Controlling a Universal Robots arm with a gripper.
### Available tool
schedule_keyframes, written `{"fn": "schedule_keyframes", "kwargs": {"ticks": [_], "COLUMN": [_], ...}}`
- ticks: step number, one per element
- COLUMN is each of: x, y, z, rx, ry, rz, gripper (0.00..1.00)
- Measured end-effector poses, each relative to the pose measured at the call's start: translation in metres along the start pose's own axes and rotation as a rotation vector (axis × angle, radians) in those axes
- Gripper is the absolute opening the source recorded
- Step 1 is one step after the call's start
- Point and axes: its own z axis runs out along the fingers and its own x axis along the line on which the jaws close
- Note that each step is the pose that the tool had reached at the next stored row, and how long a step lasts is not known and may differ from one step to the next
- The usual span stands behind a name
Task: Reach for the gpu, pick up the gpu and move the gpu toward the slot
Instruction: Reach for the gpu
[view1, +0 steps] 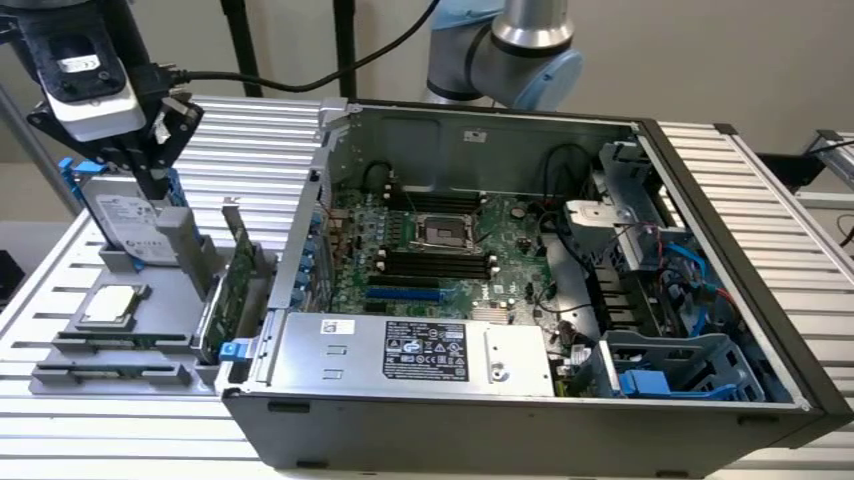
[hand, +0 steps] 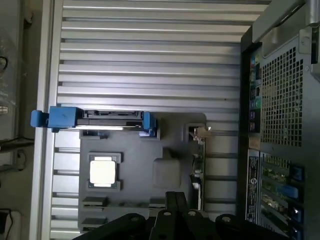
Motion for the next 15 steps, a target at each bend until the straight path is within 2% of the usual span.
{"fn": "schedule_keyframes", "kwargs": {"ticks": [11,15], "x": [-0.027,-0.032], "y": [-0.034,-0.0418], "z": [0.0018,0.0021], "rx": [0.0001,-0.0002], "ry": [0.0,0.0013], "rz": [0.0,0.0], "gripper": [0.11,0.11]}}
